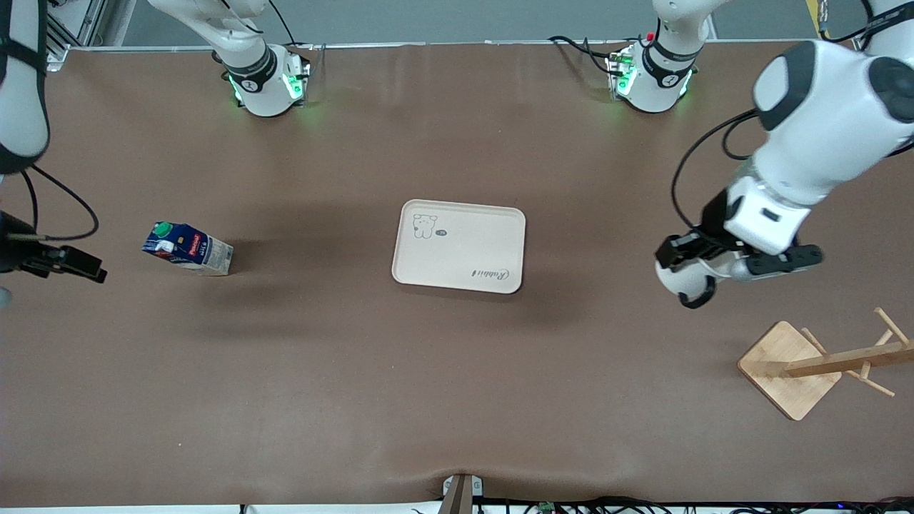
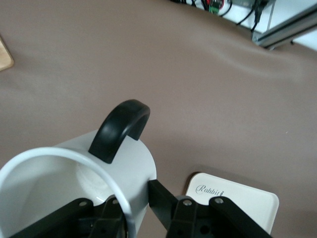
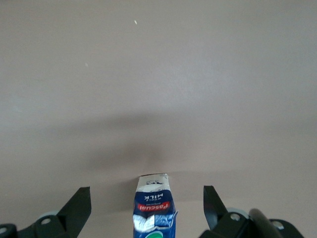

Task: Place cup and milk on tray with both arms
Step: 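Carry the mug onto the tray while the right gripper grasps the milk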

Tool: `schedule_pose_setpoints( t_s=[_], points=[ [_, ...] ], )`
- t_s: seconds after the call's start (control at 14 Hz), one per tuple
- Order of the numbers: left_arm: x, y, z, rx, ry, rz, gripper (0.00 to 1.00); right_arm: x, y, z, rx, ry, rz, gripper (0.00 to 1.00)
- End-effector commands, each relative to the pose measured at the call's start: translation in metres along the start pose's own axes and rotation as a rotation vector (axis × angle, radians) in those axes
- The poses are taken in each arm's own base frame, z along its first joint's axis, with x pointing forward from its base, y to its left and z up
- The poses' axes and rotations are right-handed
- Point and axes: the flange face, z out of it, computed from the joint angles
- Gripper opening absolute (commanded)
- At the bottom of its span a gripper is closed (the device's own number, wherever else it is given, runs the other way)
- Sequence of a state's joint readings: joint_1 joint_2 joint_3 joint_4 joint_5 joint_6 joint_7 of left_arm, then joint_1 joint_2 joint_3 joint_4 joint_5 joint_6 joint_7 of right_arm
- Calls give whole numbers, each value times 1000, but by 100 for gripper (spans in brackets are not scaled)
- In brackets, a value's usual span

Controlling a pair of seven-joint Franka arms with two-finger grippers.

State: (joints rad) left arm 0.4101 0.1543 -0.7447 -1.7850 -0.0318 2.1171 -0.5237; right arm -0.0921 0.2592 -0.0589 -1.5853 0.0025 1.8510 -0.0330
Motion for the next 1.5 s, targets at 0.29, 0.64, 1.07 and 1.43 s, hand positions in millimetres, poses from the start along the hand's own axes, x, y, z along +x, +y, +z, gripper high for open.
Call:
schedule_pose_setpoints(
  t_s=[0.29, 0.64, 1.07, 1.43],
  points=[
    [-84, 138, 81, 14, -141, 45, 0, -9, 6, 48, 19, -139, 8, 100],
    [-148, 189, 165, 92, -225, 78, 0, -41, 0, 77, 26, -253, -12, 100],
    [-198, 200, 251, 259, -159, -89, 0, -59, 0, 105, 33, -317, -36, 100],
    [-237, 208, 293, 322, -157, -86, 0, -72, -2, 122, 35, -338, -38, 100]
  ],
)
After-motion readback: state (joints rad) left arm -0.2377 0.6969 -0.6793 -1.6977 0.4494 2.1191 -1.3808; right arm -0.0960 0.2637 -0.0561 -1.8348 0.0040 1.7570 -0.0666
